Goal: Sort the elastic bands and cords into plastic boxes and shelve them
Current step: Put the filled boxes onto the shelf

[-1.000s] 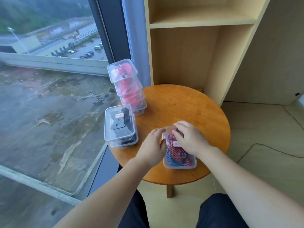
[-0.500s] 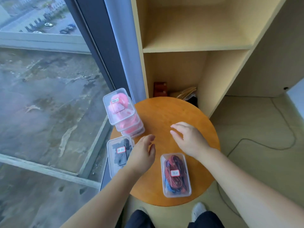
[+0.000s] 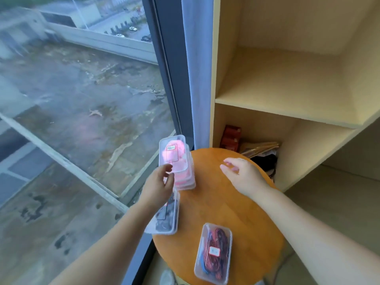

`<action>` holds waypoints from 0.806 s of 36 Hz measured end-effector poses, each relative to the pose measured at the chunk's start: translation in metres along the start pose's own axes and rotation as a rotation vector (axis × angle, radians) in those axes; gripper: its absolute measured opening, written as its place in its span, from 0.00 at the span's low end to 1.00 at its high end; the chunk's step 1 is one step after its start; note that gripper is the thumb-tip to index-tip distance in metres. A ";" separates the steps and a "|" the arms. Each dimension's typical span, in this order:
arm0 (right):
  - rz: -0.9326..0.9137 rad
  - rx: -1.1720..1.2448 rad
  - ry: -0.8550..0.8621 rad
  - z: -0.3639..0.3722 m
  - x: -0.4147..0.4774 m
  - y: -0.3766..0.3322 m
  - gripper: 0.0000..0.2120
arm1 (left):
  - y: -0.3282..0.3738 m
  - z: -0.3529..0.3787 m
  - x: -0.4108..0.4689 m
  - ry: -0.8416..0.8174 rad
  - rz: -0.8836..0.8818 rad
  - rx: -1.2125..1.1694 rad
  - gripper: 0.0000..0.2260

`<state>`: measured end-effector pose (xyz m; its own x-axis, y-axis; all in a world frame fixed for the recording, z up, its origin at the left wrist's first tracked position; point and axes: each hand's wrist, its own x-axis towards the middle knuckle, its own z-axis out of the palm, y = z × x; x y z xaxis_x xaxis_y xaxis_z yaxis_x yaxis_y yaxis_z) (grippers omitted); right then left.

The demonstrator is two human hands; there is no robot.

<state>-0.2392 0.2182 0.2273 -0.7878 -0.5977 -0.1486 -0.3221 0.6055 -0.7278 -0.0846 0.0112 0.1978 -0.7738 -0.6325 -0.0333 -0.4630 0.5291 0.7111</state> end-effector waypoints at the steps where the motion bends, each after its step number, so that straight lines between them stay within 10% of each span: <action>1: 0.020 0.027 -0.022 -0.003 0.006 0.003 0.21 | 0.003 -0.003 0.002 0.044 -0.032 -0.023 0.08; 8: 0.164 0.194 -0.177 0.011 0.062 0.013 0.31 | -0.010 -0.014 0.045 0.222 -0.279 -0.190 0.15; 17: 0.363 0.461 -0.413 0.105 0.144 0.019 0.68 | -0.087 0.020 0.118 -0.189 -0.643 -0.677 0.42; 20: 0.415 0.507 -0.461 0.138 0.164 0.028 0.69 | -0.109 0.038 0.131 -0.463 -0.499 -0.762 0.36; 29: 0.437 0.665 -0.575 0.182 0.175 0.044 0.69 | -0.136 0.065 0.148 -0.554 -0.510 -0.937 0.30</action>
<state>-0.2960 0.0447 0.0470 -0.3346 -0.6634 -0.6693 0.4374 0.5198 -0.7338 -0.1638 -0.1179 0.0505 -0.7800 -0.1989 -0.5933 -0.4536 -0.4735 0.7550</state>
